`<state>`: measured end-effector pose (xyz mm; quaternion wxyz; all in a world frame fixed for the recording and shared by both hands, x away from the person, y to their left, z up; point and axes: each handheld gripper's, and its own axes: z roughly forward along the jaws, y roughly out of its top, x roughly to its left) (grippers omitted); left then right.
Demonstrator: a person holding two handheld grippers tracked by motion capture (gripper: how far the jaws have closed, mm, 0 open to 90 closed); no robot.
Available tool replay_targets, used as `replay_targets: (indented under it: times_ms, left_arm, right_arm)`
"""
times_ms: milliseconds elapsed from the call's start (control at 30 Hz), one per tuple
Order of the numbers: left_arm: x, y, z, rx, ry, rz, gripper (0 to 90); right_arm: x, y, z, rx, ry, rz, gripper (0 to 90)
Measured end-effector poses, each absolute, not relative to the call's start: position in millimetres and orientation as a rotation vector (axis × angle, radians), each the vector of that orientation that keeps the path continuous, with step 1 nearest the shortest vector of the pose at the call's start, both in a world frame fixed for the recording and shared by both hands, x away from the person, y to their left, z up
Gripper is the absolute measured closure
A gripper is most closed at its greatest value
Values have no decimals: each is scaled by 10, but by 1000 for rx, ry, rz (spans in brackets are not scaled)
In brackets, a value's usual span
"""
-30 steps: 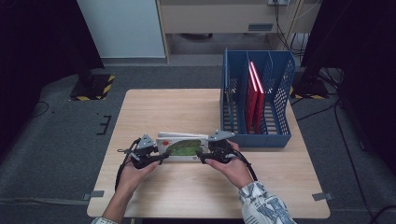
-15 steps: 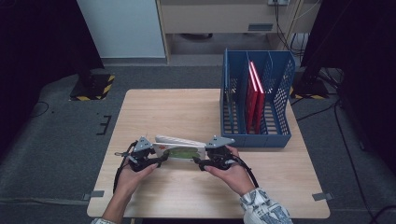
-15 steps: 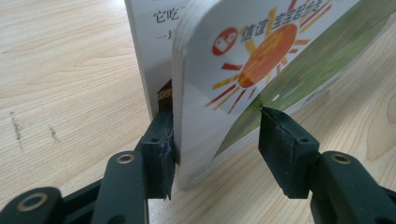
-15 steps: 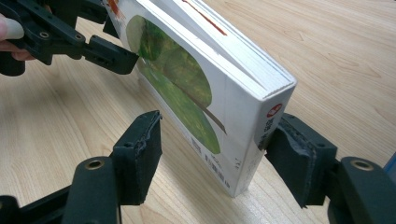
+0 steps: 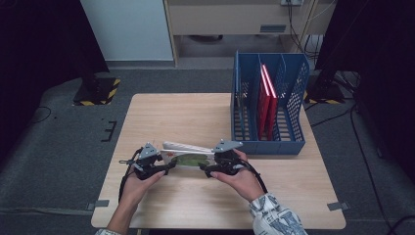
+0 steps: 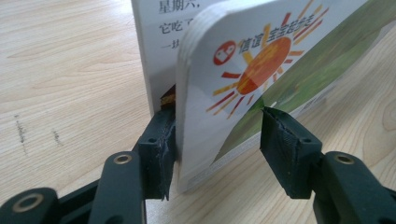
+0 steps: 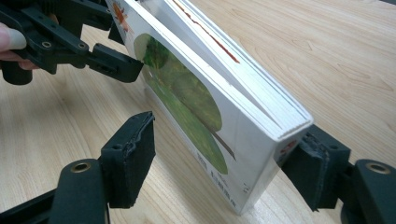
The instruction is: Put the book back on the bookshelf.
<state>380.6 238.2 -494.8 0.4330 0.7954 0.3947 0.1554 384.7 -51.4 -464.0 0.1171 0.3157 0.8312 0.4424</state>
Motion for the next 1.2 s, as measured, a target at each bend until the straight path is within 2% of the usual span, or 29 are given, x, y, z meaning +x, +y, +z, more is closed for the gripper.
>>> replay_targets:
  times_ms: [267, 533, 833, 1200]
  left_arm:
    - [3799, 2415, -4947, 1967, 1001, 392, 453]
    - [3801, 2449, -4948, 1950, 1028, 408, 452]
    - [3797, 2504, -4926, 1917, 1070, 454, 433]
    - [3758, 2539, -4899, 1901, 1086, 479, 410]
  right_arm:
    - [3887, -485, -4680, 888, 2469, 1281, 272]
    - [3893, -493, -4656, 886, 2492, 1276, 376]
    - [3831, -444, -4628, 843, 2504, 1287, 453]
    - [3895, -386, -4622, 812, 2488, 1303, 475]
